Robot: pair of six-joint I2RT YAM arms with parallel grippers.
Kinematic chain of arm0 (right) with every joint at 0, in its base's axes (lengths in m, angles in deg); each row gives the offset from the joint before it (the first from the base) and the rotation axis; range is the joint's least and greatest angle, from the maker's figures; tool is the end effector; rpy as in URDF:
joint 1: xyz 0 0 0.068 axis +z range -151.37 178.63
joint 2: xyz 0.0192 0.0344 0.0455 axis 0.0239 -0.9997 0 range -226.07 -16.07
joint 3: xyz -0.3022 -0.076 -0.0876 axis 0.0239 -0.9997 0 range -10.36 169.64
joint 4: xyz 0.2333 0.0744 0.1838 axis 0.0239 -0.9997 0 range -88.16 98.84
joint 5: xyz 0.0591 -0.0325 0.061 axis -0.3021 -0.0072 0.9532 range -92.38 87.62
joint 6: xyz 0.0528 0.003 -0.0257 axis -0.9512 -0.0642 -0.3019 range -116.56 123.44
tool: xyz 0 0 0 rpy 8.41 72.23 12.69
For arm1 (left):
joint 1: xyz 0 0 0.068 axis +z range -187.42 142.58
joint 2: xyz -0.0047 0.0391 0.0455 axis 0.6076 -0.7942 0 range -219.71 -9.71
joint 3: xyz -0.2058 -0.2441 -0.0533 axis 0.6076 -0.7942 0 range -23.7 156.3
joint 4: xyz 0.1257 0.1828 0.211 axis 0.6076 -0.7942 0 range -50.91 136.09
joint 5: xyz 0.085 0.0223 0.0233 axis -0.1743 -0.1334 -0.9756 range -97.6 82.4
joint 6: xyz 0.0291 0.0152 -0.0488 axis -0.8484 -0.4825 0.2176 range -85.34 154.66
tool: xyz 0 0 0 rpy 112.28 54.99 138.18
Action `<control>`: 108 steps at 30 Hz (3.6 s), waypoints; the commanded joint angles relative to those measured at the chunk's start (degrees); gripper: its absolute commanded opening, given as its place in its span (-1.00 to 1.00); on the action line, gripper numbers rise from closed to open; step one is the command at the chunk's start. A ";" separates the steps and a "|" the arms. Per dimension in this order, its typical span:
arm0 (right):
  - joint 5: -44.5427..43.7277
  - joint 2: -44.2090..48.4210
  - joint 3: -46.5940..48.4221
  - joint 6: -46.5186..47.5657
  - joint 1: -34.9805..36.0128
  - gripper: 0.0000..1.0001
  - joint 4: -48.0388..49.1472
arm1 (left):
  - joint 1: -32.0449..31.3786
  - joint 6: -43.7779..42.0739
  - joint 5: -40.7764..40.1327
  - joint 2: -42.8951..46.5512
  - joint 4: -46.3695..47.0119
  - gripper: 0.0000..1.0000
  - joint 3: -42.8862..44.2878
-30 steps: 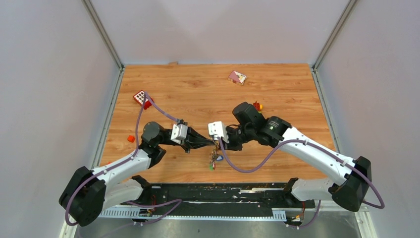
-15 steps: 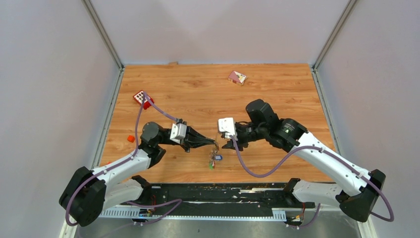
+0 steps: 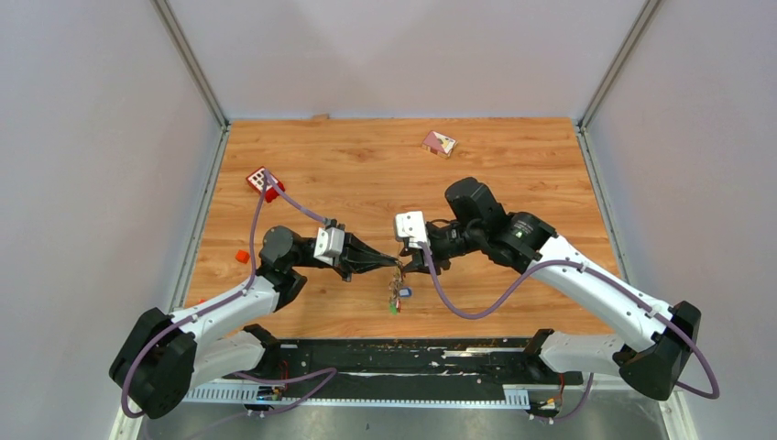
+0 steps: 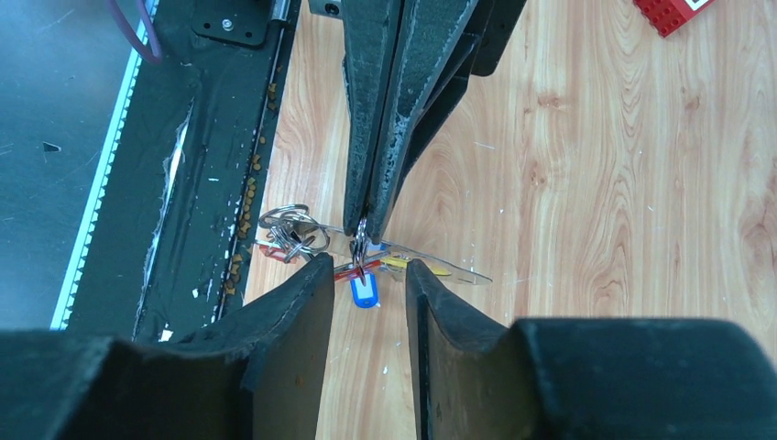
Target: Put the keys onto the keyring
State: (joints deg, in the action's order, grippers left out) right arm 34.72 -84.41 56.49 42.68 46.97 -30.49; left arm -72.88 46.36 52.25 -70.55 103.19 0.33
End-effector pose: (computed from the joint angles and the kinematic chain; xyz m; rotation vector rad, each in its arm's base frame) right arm 0.1660 0.2254 0.3892 -1.7756 1.3614 0.8200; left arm 0.1621 -0.1608 0.2958 1.1957 0.9528 -1.2987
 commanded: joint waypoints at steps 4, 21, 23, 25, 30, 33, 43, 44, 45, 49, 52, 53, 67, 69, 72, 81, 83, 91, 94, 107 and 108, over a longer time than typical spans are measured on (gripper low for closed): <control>3.96 -0.26 2.84 -1.09 -0.04 -0.34 2.43 | 0.26 0.07 -1.18 0.43 3.07 -1.00 0.14; -3.60 0.86 4.43 0.64 -0.01 -1.00 -0.62 | 0.55 -4.54 -2.38 0.94 -2.18 -0.89 0.42; -5.49 -1.18 8.34 1.66 0.09 -1.00 -5.39 | 0.47 -8.23 -2.97 1.13 -9.77 -0.63 2.34; -7.69 -3.19 10.92 2.04 0.37 -1.00 -9.27 | 0.50 -11.45 -3.98 1.33 -17.09 -0.38 4.24; -12.98 -5.70 12.86 2.54 1.84 -1.00 -13.01 | 0.45 -14.68 -5.69 1.20 -21.77 0.16 5.65; -14.44 -6.79 13.66 2.27 2.46 -1.00 -14.05 | 0.47 -14.42 -5.79 0.85 -21.75 0.21 5.87; -16.70 -9.14 16.02 1.25 4.12 -1.00 -14.95 | 0.20 -12.51 -6.13 0.13 -20.66 -0.03 6.23; -16.75 -9.30 16.15 1.08 4.25 -1.00 -14.78 | 0.02 -12.31 -6.11 -0.09 -20.39 -0.03 6.24; -16.78 -9.42 16.20 0.93 4.45 -1.00 -14.59 | -0.16 -12.05 -6.13 -0.18 -19.95 -0.03 6.17; -16.97 -10.07 16.45 0.58 5.07 -1.00 -14.21 | -0.40 -10.10 -5.96 -1.08 -17.99 -0.07 6.19; -16.97 -10.21 16.53 0.50 5.35 -1.00 -14.04 | -0.51 -9.77 -5.67 -0.92 -16.89 -0.16 5.87; -17.02 -10.23 16.52 0.41 5.34 -1.00 -13.98 | -0.49 -9.84 -5.65 -0.82 -16.79 -0.18 5.78; -16.89 -10.22 16.29 0.21 5.54 -1.00 -13.49 | -0.85 -10.54 -5.14 -1.25 -18.14 -0.37 6.04; -16.88 -10.21 16.27 0.13 5.54 -1.00 -13.41 | -0.88 -10.62 -5.08 -1.21 -18.25 -0.41 6.09; -16.79 -10.10 16.21 0.13 5.54 -1.00 -13.26 | -0.93 -10.65 -4.87 -1.43 -18.46 -0.49 6.18; -16.80 -10.46 16.08 0.04 5.63 -1.00 -13.06 | -1.11 -11.08 -4.63 -1.84 -19.62 -0.51 6.60; -16.83 -10.50 16.05 0.05 5.63 -1.00 -12.97 | -1.17 -11.08 -4.62 -1.84 -19.66 -0.51 6.64; -16.70 -10.59 16.06 -0.11 5.72 -1.00 -12.79 | -1.26 -11.50 -4.03 -1.87 -20.25 -0.68 6.75; -16.79 -10.50 16.23 -0.13 5.72 -1.00 -12.81 | -1.29 -11.62 -3.87 -1.90 -21.06 -0.71 6.97; -16.67 -10.33 16.05 -0.16 5.72 -1.00 -12.78 | -1.39 -11.00 -4.08 -2.17 -20.22 -0.70 7.12; -16.59 -10.27 16.10 -0.20 5.73 -1.00 -12.71 | -1.42 -10.88 -4.12 -2.12 -20.07 -0.72 7.08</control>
State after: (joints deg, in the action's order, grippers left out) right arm 17.65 -95.27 69.95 43.53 52.24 -46.55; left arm -73.84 35.57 47.77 -72.56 81.48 4.90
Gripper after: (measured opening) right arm 0.019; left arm 0.157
